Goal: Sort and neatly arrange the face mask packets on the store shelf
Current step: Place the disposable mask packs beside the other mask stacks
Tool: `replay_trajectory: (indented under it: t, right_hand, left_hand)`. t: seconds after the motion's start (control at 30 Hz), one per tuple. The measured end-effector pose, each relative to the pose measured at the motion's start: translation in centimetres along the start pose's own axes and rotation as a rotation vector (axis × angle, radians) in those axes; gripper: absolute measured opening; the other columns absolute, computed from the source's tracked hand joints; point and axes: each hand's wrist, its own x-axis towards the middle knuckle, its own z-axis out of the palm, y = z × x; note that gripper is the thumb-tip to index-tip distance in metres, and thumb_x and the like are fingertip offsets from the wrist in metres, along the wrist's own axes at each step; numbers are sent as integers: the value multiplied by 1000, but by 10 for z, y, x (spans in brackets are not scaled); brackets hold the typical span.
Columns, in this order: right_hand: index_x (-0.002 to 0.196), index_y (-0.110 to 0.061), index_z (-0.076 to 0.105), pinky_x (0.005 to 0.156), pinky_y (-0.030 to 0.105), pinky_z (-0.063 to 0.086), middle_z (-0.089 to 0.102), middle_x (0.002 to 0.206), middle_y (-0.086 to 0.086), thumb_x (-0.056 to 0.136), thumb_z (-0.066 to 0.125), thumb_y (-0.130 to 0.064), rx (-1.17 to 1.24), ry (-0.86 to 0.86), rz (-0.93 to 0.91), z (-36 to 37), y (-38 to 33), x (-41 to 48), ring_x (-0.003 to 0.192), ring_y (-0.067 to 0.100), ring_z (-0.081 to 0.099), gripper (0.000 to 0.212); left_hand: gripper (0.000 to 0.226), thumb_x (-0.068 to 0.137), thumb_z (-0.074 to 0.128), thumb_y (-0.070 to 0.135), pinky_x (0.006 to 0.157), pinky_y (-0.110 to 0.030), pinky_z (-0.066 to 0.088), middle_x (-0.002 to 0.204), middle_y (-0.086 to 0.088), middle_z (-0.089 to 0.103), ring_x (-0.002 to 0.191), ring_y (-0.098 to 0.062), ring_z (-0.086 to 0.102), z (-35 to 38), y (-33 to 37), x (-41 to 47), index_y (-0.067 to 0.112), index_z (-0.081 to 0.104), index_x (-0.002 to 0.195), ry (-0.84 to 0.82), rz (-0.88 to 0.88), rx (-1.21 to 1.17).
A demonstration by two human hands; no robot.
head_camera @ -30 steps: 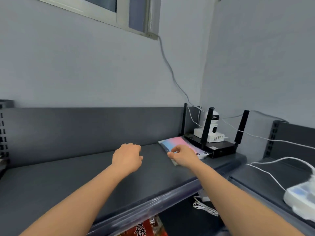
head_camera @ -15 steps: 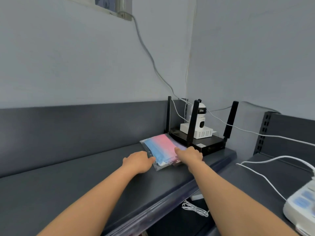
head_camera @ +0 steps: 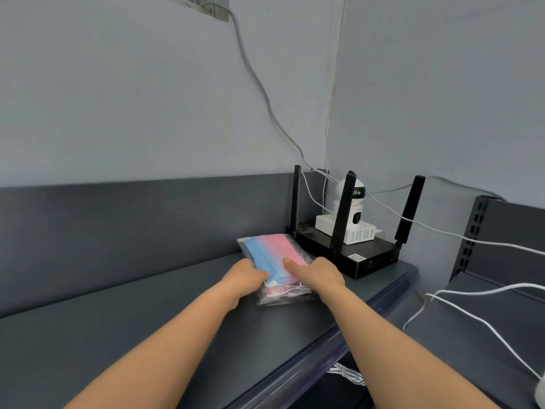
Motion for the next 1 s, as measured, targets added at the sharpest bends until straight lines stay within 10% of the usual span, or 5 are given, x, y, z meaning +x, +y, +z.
replay_trajectory:
  t: [0.33, 0.67, 1.0]
  right_hand:
    - [100, -6, 61, 55, 25, 48, 69, 95, 10, 83, 77, -22, 761, -164, -68, -3, -4, -10, 70, 16, 62, 29]
    - [121, -11, 59, 61, 9, 49, 68, 110, 2, 86, 65, -2, 750, -37, -398, -9, -7, -27, 92, 8, 65, 36]
    - [146, -12, 33, 101, 27, 38, 51, 136, 3, 94, 41, -6, 429, -168, -312, 11, 5, -27, 121, 17, 49, 52]
  left_hand:
    - [41, 84, 71, 4, 71, -44, 58, 110, -19, 68, 86, -32, 69, -16, 7, -3, -3, 54, 121, 55, -164, -851]
    - [74, 82, 65, -9, 86, -33, 55, 117, 6, 60, 105, -9, 60, -38, 19, -27, 33, 38, 137, 205, 444, -451]
    - [89, 91, 60, 15, 110, -33, 38, 150, 3, 40, 128, -17, 48, -36, -14, -33, 23, -2, 154, -29, 191, 103]
